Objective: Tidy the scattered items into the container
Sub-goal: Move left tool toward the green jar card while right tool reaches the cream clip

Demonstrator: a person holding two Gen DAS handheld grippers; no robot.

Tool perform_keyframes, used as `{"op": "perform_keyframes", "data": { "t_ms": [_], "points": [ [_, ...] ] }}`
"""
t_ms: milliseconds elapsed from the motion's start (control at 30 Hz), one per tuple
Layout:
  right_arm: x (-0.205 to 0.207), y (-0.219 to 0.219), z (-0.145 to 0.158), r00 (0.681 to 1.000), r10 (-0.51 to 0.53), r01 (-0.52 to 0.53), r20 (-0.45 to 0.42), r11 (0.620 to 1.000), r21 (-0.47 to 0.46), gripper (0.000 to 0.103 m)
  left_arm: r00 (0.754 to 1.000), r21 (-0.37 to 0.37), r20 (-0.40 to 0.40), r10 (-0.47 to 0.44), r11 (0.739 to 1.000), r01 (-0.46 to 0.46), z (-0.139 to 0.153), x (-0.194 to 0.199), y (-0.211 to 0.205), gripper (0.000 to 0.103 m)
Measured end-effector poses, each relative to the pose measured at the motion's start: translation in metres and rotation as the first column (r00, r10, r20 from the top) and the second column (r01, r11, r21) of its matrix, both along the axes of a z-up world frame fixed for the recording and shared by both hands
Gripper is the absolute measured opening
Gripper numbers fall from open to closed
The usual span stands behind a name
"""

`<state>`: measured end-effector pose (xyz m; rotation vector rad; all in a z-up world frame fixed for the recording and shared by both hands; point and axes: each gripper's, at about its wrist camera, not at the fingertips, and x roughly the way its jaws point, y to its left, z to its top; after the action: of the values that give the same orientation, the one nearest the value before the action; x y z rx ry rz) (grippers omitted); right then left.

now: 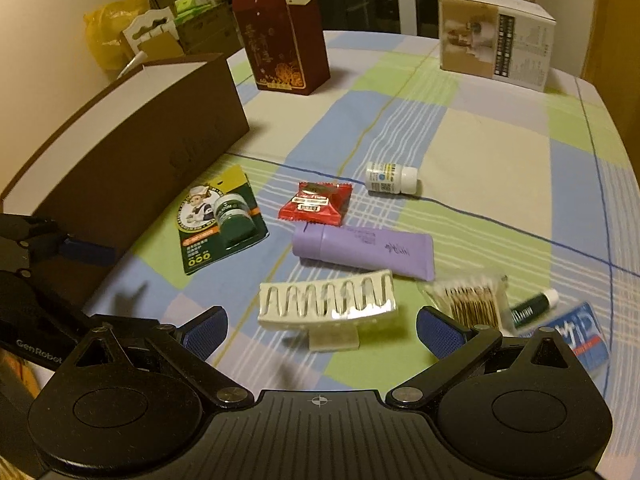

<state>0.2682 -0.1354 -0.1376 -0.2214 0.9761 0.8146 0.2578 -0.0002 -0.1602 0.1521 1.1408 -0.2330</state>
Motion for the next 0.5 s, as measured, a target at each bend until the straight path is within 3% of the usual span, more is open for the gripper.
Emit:
{"op": "perform_keyframes", "data": {
  "t_ms": [300, 433, 467, 500],
  "points": [
    [0.013, 0.017, -0.018, 0.999, 0.033, -0.032, 0.023, 0.998, -0.045, 0.103, 1.000, 0.000, -0.024, 0.016, 1.000, -0.016, -0.012, 0.013, 0.007, 0.094],
    [0.009, 0.021, -0.023, 0.996, 0.061, -0.055, 0.072, 0.995, -0.084, 0.103, 0.999, 0.008, -0.018, 0.028, 1.000, -0.028, -0.014, 0.017, 0.008, 0.094],
    [0.009, 0.020, -0.024, 0.995, 0.063, -0.056, 0.072, 0.994, -0.094, 0.088, 0.999, 0.005, -0.014, 0.032, 0.999, -0.032, -0.014, 0.018, 0.008, 0.093],
    [0.009, 0.019, -0.024, 0.996, 0.067, -0.061, 0.064, 0.994, -0.095, 0.088, 0.999, 0.001, -0.010, 0.034, 0.999, -0.034, -0.014, 0.020, 0.008, 0.093]
  ]
}}
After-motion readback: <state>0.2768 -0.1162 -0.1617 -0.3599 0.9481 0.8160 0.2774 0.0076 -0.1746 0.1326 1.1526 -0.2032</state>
